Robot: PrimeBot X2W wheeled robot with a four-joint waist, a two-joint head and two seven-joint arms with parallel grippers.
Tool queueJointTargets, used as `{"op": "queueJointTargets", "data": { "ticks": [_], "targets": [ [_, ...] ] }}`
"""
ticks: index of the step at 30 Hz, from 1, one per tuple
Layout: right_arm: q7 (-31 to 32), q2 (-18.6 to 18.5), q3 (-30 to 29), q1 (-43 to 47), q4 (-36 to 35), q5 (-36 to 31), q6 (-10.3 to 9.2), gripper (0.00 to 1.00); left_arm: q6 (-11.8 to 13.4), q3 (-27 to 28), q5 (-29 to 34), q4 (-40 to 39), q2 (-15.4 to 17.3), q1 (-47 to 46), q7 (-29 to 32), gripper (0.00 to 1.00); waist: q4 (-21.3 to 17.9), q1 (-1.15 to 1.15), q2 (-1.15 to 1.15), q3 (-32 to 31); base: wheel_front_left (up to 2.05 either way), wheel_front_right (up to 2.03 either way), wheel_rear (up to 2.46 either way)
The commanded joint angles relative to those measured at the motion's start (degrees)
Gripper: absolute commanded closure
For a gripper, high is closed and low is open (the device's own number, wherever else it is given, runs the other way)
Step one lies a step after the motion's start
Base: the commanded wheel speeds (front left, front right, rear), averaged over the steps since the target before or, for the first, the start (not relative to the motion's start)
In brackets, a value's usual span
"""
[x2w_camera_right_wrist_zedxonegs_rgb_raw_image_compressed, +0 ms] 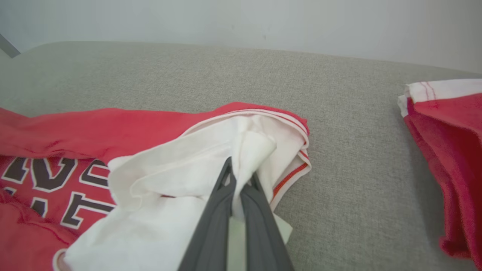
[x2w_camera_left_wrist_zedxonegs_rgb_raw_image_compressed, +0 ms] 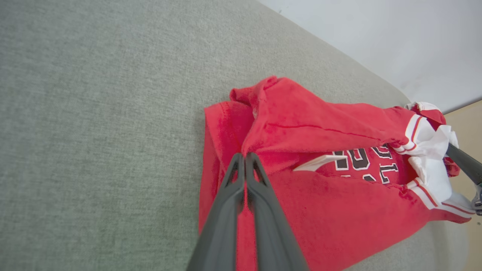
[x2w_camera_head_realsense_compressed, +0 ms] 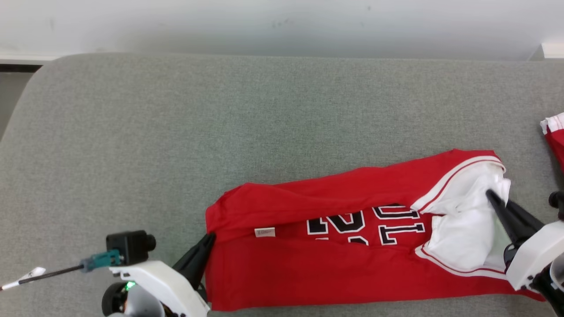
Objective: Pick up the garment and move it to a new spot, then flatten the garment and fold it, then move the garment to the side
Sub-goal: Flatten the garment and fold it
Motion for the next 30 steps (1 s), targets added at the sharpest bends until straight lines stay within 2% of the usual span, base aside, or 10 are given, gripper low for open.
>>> {"op": "queueJointTargets", "data": {
  "ticks": [1,2,3,6,11,14,18,22,27,30],
  "targets": [
    [0.4,0.0,0.1,1.4,-0.2,-0.1,-0.01,0.00,0.3,0.2,0.2,-0.4,0.4,1.0,-0.3,0.47,-0.1,0.01,0.00,-0.3,0.00,0.00,0.00],
    [0.9,-0.2,0.1,2.0,-0.6,0.3,-0.01,0.00,0.6,0.1,0.3,-0.6,0.5,1.7,-0.4,0.12,-0.2,0.01,0.00,-0.6,0.00,0.00,0.00],
    [1.6,-0.7,0.1,2.5,-1.0,0.6,-0.01,0.00,0.8,0.1,0.2,-0.9,0.6,2.3,-0.5,0.00,-0.4,0.01,0.00,-0.9,0.00,0.00,0.00],
    [2.0,-2.5,-1.4,4.1,-2.3,0.0,-0.01,0.00,1.8,0.8,1.1,-1.9,1.4,3.8,-1.9,0.00,-0.8,0.01,0.00,-1.7,0.00,0.00,0.00],
    [2.9,-3.7,-8.4,7.8,-5.7,2.4,-0.01,0.00,7.6,3.7,8.6,-2.4,2.1,5.9,-11.7,0.00,-1.0,0.01,0.00,-3.1,0.00,0.00,0.00],
    [5.4,-2.2,-14.1,11.2,-8.0,5.5,-0.01,0.00,10.7,4.8,13.1,-2.7,1.1,6.9,-18.4,0.00,-0.6,0.01,0.00,-3.7,0.00,0.00,0.00],
    [11.1,1.7,-21.1,14.4,-10.5,9.4,-0.01,0.00,12.9,6.1,17.2,-2.5,-1.6,8.4,-21.2,0.00,-0.3,0.01,0.00,-3.8,0.00,0.00,0.00],
    [17.0,7.2,-26.1,12.3,-9.6,7.5,-0.01,0.00,11.8,6.0,20.6,-1.5,-4.8,9.0,-21.6,0.00,-0.3,0.01,0.00,-3.2,0.00,0.00,0.00],
    [26.1,14.2,-30.5,6.2,-5.5,0.8,-0.01,0.00,9.1,6.0,26.0,0.2,-7.1,7.3,-21.6,0.00,0.2,0.01,0.00,-1.9,0.00,0.00,0.00],
    [31.8,17.1,-32.5,3.4,-3.4,-3.4,-0.01,0.00,7.7,6.4,28.4,1.4,-8.3,7.0,-21.6,0.00,0.9,0.01,0.00,-1.2,0.00,0.00,0.00]
  ]
}}
